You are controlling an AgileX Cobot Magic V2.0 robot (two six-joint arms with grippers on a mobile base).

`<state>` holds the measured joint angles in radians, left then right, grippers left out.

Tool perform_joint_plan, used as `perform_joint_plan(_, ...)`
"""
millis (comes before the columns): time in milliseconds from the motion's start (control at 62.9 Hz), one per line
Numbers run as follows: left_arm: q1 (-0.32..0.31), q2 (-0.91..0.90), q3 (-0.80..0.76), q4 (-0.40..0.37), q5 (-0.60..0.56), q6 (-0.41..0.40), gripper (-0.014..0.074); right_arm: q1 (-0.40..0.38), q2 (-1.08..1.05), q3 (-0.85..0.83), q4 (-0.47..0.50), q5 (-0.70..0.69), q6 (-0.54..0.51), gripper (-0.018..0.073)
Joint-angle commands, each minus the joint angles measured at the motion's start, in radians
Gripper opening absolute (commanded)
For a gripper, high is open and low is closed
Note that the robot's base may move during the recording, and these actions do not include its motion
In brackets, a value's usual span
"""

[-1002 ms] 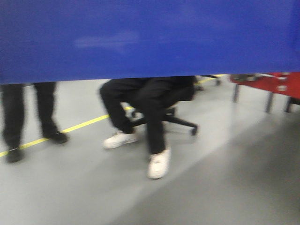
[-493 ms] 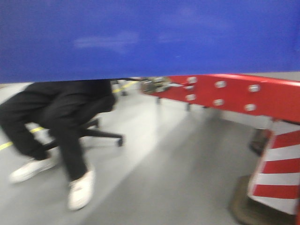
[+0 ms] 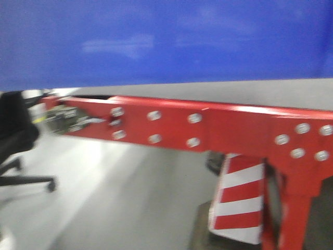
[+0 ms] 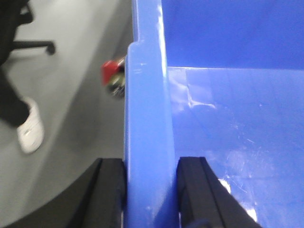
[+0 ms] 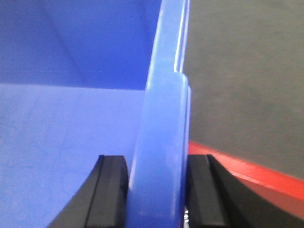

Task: Move blue bin to conveyor side
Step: 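Carry the blue bin with both grippers over the conveyor belt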

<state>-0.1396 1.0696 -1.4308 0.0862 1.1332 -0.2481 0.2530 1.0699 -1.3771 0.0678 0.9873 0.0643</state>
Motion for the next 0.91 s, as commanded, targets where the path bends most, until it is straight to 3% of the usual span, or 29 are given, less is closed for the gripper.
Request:
perform_joint_plan(0, -0.006, -0.011, -0.015, 0.015, -0.112, 0.001, -0.0018, 0.000, -0.026, -0.017, -0.009, -0.098, -0.028, -0.0081)
perform_joint_plan(891, -0.006, -0.005, -0.015, 0.015, -0.112, 0.001, -0.0018, 0.000, -0.026, -0.017, -0.009, -0.098, -0.028, -0.0081)
